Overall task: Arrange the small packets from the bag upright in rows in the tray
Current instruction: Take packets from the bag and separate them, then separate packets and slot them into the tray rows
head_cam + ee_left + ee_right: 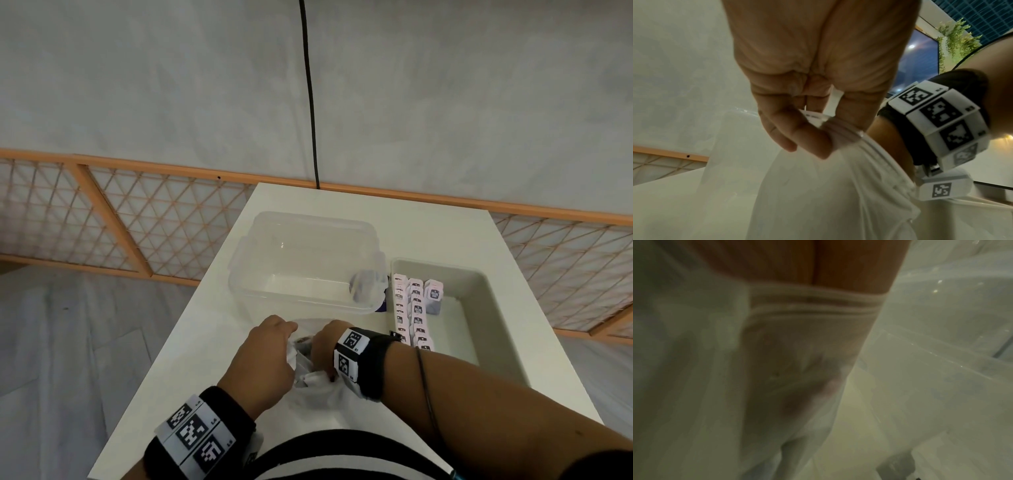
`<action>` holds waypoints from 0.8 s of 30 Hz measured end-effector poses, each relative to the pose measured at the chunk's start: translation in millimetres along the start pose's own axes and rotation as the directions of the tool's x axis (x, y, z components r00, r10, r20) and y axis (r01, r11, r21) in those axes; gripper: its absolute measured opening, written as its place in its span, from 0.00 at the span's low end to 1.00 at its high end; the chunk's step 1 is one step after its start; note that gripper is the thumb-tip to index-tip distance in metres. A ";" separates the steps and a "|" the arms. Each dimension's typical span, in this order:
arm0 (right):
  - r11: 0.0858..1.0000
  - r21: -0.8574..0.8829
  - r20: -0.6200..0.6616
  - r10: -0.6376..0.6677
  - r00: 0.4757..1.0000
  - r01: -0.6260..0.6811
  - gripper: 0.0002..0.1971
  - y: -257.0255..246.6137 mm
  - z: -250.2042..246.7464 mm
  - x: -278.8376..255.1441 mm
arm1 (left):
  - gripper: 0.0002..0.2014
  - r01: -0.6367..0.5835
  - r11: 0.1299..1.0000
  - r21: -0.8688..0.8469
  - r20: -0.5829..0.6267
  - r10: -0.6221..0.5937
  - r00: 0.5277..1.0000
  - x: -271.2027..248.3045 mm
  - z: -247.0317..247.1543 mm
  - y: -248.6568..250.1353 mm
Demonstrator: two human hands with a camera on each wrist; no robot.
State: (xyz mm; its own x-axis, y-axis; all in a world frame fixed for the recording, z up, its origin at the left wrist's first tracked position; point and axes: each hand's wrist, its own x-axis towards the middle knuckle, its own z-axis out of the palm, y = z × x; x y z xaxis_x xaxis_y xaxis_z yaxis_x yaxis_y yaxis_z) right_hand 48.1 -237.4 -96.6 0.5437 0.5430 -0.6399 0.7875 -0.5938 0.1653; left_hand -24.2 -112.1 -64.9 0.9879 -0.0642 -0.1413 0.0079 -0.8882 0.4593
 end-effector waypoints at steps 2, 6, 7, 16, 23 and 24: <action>0.998 0.053 0.008 0.029 1.000 -0.029 0.18 1.2 -2.0 -0.3 | 0.32 0.004 1.000 -0.003 -0.006 -0.004 1.000 0.2 0.6 -0.6; 0.987 0.154 -0.026 0.052 0.998 -0.047 0.19 0.4 -11.8 -7.1 | 0.32 0.015 1.000 -0.016 -0.019 -0.015 1.000 0.5 -2.2 1.0; 0.988 0.152 -0.056 0.047 0.997 -0.038 0.19 1.5 -15.0 -9.3 | 0.32 0.011 1.000 -0.018 -0.021 -0.011 1.000 0.9 -3.7 1.6; 0.954 0.293 -0.246 0.016 0.969 0.058 0.09 19.6 -44.2 -52.4 | 0.28 0.032 0.998 -0.060 -0.036 -0.034 0.999 3.9 -11.0 -0.8; 0.567 0.768 -0.477 0.193 0.858 0.299 0.09 52.2 -42.9 -95.8 | 0.11 0.063 0.998 -0.022 -0.121 -0.065 0.990 5.8 -31.8 5.4; 0.527 0.777 -0.526 0.244 0.814 0.344 0.09 56.0 -42.8 -103.7 | 0.09 0.049 0.997 -0.062 -0.160 -0.058 0.985 6.2 -37.8 9.3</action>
State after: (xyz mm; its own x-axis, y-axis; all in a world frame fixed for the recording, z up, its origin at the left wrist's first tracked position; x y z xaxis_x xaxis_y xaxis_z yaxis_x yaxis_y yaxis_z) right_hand 48.3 -301.5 11.1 0.7880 0.6096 -0.0858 0.3766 -0.5876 -0.7162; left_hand -12.1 -103.5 -28.4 0.9978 0.0611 -0.0253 0.0655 -0.8603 0.5056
